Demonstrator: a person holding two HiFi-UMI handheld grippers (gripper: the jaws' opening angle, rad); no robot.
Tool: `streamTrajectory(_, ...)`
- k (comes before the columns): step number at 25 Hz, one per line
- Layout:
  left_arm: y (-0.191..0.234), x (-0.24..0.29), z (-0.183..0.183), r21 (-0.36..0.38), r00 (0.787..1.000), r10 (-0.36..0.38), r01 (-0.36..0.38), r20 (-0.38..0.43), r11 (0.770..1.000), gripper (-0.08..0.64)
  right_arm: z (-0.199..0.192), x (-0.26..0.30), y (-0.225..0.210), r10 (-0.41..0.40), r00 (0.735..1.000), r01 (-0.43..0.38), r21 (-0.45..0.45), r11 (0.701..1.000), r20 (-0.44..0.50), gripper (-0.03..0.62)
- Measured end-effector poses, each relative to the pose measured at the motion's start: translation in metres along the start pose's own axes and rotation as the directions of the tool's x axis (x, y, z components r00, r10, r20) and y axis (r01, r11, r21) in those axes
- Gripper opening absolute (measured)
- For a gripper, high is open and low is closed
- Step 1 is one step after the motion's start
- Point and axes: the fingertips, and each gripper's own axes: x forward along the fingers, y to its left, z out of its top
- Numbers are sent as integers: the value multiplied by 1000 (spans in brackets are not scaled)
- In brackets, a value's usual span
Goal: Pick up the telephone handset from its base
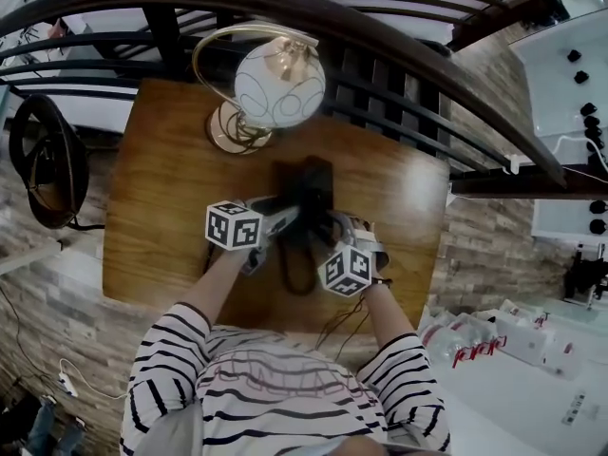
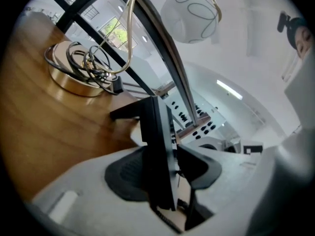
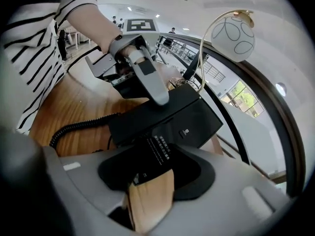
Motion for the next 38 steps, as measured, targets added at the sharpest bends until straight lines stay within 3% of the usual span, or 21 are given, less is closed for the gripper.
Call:
streamTrajectory(5,1,2,-4,-20,1000,-3,2,-15,1000,123,1,2,1,33,999,-33,13,999,-11,173)
streamTrajectory(19,-5,-4,-6,-62,999,35,-35,3,997,84,1,1,3,57,998,-56,38,998,-10,181)
streamTrajectory(31,-39,-18,-4,17,999,10,-10,49,1000,71,-3,-5,12,42,999,-41,60,997,-14,176)
streamTrajectory(35,-57,-33,-1,33,997,-30,28,71,999,71,-5,-9,9,11,1000,-9,159,987,-15,200)
streamTrajectory(38,-75,-46,-1,53,995,-62,58,76,997,71,-4,-21,3,-44,998,27,322,946,49,204)
